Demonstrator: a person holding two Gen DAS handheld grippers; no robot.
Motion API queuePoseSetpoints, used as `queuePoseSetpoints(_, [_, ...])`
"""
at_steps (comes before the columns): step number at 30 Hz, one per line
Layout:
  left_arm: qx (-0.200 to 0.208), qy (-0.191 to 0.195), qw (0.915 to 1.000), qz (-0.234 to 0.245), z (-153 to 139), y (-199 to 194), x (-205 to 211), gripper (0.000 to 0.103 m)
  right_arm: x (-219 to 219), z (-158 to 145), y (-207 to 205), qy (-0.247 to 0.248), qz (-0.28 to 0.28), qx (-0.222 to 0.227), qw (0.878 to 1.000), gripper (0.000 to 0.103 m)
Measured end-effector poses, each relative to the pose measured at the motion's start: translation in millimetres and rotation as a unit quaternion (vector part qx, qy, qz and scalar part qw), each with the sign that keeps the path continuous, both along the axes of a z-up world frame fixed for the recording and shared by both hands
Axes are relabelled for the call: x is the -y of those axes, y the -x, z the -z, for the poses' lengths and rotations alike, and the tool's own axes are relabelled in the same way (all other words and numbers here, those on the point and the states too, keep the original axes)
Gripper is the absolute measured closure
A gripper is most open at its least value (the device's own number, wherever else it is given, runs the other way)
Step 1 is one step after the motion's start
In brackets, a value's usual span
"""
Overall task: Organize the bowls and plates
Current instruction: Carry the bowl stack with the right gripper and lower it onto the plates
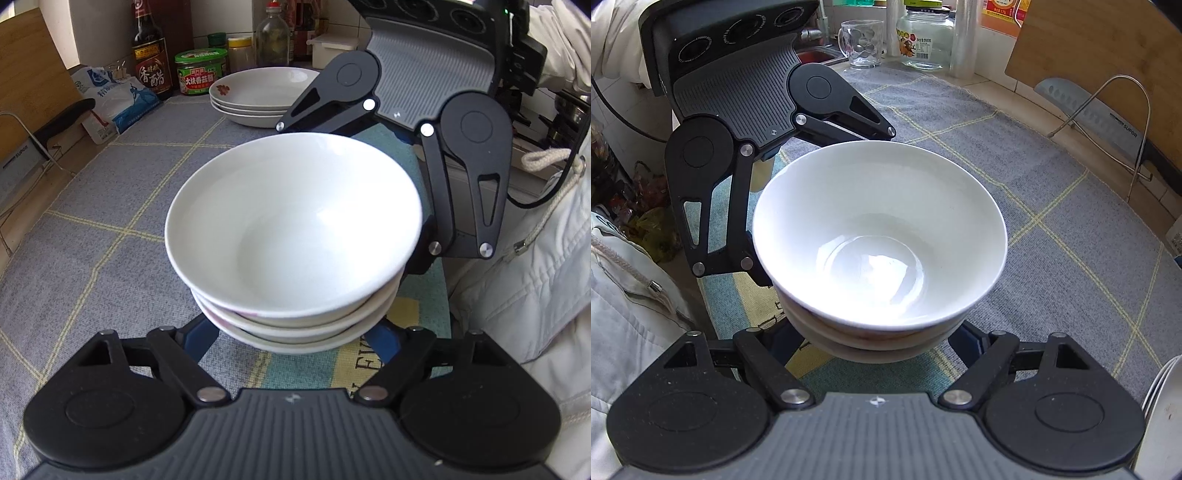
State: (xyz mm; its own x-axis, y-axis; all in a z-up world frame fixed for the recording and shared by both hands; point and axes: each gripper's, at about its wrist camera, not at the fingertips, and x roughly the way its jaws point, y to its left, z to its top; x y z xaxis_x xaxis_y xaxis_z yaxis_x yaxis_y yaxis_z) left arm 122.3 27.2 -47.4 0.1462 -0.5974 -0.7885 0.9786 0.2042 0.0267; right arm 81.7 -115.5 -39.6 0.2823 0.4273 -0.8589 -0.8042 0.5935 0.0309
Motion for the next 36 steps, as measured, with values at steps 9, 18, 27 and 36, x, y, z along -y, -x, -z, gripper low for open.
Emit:
queuePoseSetpoints(9, [-0.003,0.002,0.9999,0.014,-0.7,-1.7,0.7,0.018,0.6,0.0,-1.9,0.001,-0.005,-0.002,1.000,0.016])
queuePoseSetpoints(18, [-0.004,0.001,0.9999,0.011,-0.7,-1.7,1.3,0.019,0.4,-0.2,-1.9,-0.001,0.002,-0.008,1.000,0.017])
queuePoseSetpoints(27, [0.008,0.007,0.9999,0.011,-14.7,-1.2,13.8,0.019,14.5,-12.5,0.3,-0.008,0.006,-0.001,1.000,0.017])
queuePoseSetpoints(36, [0.024,0.019,0.9994,0.017,-34.9,-6.3,57.1,0.019,56.1,-38.0,-5.0,-0.003,0.011,0.013,1.000,0.017])
